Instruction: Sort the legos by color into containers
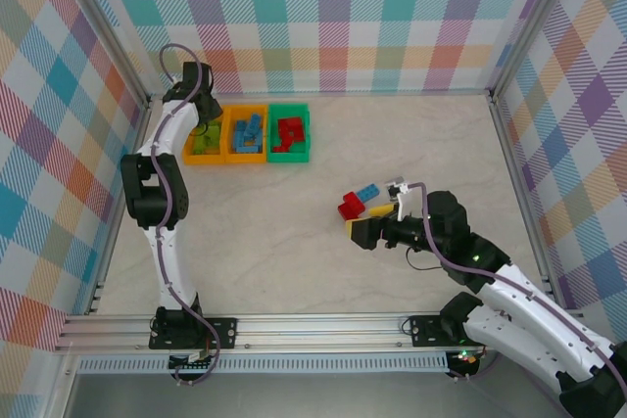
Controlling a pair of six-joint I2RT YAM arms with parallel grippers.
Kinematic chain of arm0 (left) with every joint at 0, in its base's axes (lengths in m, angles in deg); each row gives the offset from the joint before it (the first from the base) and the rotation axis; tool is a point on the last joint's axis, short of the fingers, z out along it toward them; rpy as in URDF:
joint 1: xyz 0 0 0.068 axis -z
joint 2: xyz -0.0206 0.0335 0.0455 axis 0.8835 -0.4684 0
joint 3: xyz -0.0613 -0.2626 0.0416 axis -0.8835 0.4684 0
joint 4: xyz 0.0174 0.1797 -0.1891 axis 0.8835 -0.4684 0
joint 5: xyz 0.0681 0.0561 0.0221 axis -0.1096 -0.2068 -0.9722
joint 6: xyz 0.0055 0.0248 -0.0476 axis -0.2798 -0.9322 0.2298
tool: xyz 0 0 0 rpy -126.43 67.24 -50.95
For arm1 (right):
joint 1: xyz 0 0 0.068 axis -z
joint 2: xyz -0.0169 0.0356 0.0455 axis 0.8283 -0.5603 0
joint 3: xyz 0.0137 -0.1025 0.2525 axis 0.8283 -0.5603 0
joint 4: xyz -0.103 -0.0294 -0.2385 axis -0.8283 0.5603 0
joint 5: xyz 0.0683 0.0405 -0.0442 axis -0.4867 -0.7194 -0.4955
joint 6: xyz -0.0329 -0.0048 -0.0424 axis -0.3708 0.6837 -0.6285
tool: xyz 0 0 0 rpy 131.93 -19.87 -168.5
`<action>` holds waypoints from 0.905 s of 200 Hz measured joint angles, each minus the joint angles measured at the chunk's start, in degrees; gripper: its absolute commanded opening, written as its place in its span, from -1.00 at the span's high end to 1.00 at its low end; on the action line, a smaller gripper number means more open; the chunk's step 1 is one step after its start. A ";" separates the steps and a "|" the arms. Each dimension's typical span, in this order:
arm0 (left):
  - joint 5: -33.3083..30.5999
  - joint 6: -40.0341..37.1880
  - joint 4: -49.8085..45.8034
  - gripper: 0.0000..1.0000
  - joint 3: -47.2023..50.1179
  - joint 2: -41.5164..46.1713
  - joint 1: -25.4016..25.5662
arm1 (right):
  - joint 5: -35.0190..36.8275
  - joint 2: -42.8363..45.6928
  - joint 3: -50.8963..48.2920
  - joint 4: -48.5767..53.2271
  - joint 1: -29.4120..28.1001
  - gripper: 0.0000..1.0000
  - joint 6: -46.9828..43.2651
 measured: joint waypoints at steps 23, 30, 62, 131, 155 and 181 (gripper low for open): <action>2.19 0.81 0.57 -0.03 6.45 5.05 0.00 | 0.92 -0.87 0.00 0.09 0.00 -0.99 0.02; 3.15 1.42 0.85 -0.02 9.40 7.82 0.02 | 1.55 -1.49 0.00 0.02 0.00 -0.99 0.20; 6.64 3.65 4.13 -0.01 23.89 25.40 1.86 | 6.51 -5.44 0.00 -0.20 0.00 -0.99 1.90; 10.93 -3.08 4.57 -0.01 40.59 58.27 24.79 | 13.20 -22.47 5.79 3.21 0.00 -0.99 0.04; 14.03 -8.22 0.42 -0.09 42.38 64.04 27.85 | 14.73 -28.89 8.70 3.89 0.00 -0.97 -1.70; 21.24 -16.33 -4.39 -0.37 44.57 69.96 28.17 | 16.41 -35.39 11.45 5.29 0.00 -0.87 -3.54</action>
